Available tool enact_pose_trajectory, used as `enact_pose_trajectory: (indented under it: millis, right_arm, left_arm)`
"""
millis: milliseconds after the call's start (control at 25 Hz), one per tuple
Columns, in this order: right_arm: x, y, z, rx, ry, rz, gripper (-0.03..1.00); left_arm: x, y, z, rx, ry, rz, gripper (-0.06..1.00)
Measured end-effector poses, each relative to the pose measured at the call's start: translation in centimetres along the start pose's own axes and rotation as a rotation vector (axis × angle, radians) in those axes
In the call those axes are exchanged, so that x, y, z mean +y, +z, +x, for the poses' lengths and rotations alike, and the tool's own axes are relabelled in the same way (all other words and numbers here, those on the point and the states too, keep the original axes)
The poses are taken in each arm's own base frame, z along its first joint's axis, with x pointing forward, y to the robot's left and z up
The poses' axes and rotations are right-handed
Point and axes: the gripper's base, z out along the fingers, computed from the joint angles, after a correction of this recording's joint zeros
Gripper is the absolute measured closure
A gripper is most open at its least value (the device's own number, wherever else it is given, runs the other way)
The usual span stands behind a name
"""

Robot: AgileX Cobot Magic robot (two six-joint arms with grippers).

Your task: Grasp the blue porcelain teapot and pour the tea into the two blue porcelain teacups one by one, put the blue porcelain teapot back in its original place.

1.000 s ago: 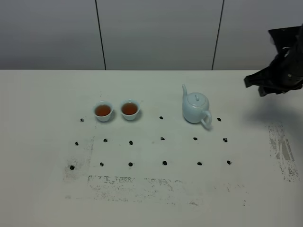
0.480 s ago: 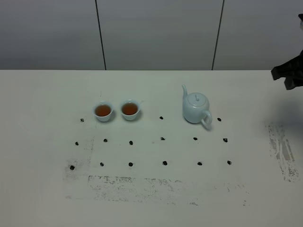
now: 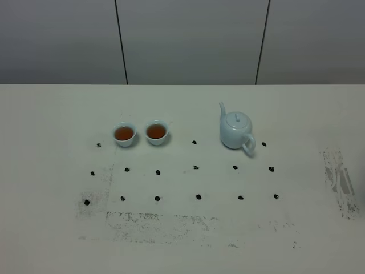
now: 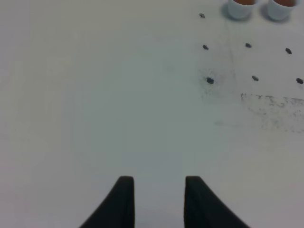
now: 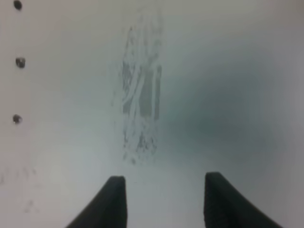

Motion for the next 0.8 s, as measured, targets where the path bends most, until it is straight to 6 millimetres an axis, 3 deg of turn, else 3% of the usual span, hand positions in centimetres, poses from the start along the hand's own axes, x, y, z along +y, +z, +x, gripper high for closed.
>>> enact_pose_trajectory:
  millis: [200, 520, 800]
  right_arm:
    - [0.3, -3.1, 4.9, -0.064, 0.006, 0.008, 0.6]
    - [1.0, -6.4, 12.4, -0.165, 0.004, 0.017, 0.6]
    - [1.6, -9.6, 15.8, -0.317, 0.013, -0.002, 0.6]
  left_arm:
    - [0.0, 0.0, 0.0, 0.0, 0.0, 0.0, 0.66]
    - [0.0, 0.0, 0.0, 0.0, 0.0, 0.0, 0.66]
    - [0.0, 0.0, 0.0, 0.0, 0.0, 0.0, 0.66]
